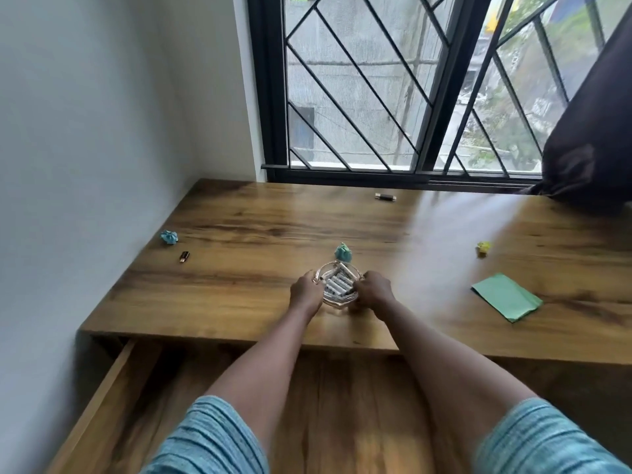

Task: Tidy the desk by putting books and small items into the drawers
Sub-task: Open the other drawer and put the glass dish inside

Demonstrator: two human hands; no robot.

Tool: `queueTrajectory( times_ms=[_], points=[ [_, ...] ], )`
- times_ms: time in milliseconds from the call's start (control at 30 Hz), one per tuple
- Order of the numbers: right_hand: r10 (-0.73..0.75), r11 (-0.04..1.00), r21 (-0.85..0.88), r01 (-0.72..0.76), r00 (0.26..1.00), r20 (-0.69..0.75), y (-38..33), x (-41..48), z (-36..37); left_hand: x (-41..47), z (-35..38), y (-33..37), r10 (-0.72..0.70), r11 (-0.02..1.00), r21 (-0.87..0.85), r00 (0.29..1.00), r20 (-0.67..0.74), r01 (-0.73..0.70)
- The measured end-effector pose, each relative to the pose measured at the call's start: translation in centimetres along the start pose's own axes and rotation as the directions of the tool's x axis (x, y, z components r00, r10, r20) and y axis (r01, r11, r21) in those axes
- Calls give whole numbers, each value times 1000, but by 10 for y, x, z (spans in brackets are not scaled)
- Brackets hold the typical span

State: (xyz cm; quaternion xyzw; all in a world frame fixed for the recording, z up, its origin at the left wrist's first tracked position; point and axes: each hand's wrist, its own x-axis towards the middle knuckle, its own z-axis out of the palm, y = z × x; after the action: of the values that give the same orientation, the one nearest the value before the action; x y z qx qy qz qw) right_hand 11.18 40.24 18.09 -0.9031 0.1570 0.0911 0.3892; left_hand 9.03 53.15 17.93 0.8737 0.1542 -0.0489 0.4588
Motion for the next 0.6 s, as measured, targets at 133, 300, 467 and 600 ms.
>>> queueTrajectory(
  times_ms=[133, 300, 467, 600],
  points=[
    [-33, 998, -47, 32, 999, -4, 12, -12, -8, -10, 2, -3, -39, 996, -83, 999, -26, 37],
    [-67, 988, -138, 72, 997, 42, 31, -49, -22, -44, 6, -12, -124, 973, -197, 992, -34, 116],
    [-74, 989, -120, 85, 993, 93, 55, -96, -39, -82, 17, -33, -166, 938, -305, 986, 22, 165],
    [-83, 982, -157, 105, 986, 141, 80, -148, -49, -137, 22, -43, -169, 957, -239, 986, 4, 165]
  ],
)
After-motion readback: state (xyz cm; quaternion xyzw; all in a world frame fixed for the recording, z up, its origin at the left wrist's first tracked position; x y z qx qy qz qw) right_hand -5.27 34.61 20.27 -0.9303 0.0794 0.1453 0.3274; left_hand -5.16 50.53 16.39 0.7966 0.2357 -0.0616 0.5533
